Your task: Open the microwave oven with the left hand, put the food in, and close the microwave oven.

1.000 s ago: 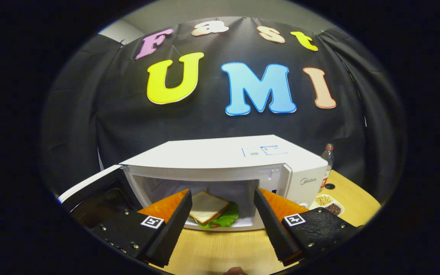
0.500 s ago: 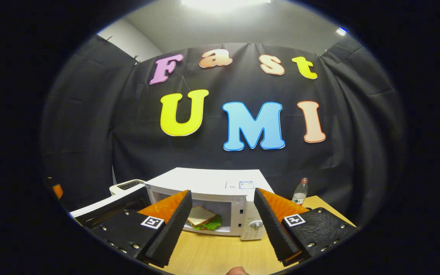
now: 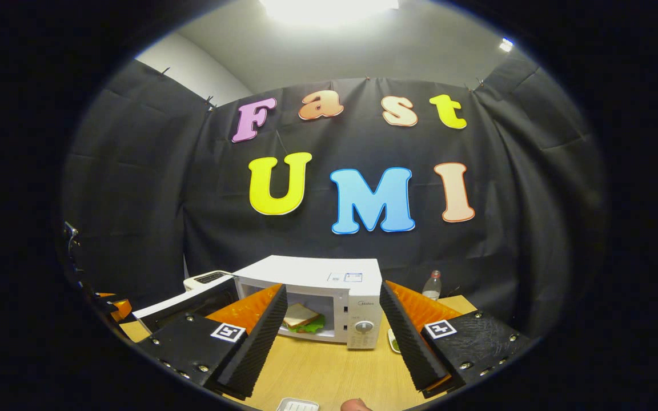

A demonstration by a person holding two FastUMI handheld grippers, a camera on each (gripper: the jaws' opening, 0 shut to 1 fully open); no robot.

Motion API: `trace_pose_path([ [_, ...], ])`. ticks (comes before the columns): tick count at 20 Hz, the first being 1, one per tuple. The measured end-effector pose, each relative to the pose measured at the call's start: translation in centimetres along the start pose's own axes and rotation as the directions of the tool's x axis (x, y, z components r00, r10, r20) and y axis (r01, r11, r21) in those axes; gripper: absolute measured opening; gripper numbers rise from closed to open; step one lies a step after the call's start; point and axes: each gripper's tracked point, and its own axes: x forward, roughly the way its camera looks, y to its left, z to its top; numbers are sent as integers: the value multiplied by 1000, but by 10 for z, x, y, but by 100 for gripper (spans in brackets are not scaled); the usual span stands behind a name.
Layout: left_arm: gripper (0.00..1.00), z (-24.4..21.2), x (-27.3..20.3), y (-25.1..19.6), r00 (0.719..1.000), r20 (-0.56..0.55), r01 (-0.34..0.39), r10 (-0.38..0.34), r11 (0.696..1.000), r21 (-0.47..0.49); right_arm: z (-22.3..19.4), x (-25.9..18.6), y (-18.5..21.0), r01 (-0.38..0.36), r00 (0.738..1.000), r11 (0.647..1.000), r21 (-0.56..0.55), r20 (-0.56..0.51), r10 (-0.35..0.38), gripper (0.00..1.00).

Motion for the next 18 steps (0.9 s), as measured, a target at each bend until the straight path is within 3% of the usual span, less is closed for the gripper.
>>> trace_pose_path([
  [1, 44, -5, -2, -4, 1000, -7, 0, 0, 1000, 0, 1, -7, -4, 0, 1000, 1000, -2, 0, 0, 98],
  [2, 38, -10, -3, -13, 1000, -21, 20, -20, 1000, -4, 0, -15, -9, 2, 1000, 1000, -5, -1, -2, 98],
  [3, 35, -15, -4, -21, 999, -31, 35, -35, 999, 3, 0, -23, -15, 5, 1000, 1000, -8, -2, -5, 98],
  [4, 33, -17, -10, -14, 1000, -9, -8, 8, 1000, 23, 0, -30, -21, 9, 1000, 1000, -10, 0, -9, 98],
  [6, 7, -21, -7, -28, 999, -35, 18, -17, 1000, 23, 1, -43, -33, 18, 1000, 1000, -10, -2, -18, 98],
  [7, 12, -22, -7, -36, 999, -35, 30, -29, 999, 27, 0, -48, -38, 21, 1000, 1000, -7, -4, -21, 98],
  [11, 12, -25, -10, -56, 998, -40, 52, -49, 995, 82, -4, -64, -56, 45, 999, 999, 5, -9, -45, 98],
  [12, 7, -24, -12, -59, 997, -43, 64, -61, 995, 79, -4, -65, -60, 51, 999, 999, 11, -10, -51, 98],
  [18, 7, -27, -13, -94, 986, -69, 154, -149, 986, 61, -4, -61, -59, 62, 998, 998, 30, -23, -62, 98],
])
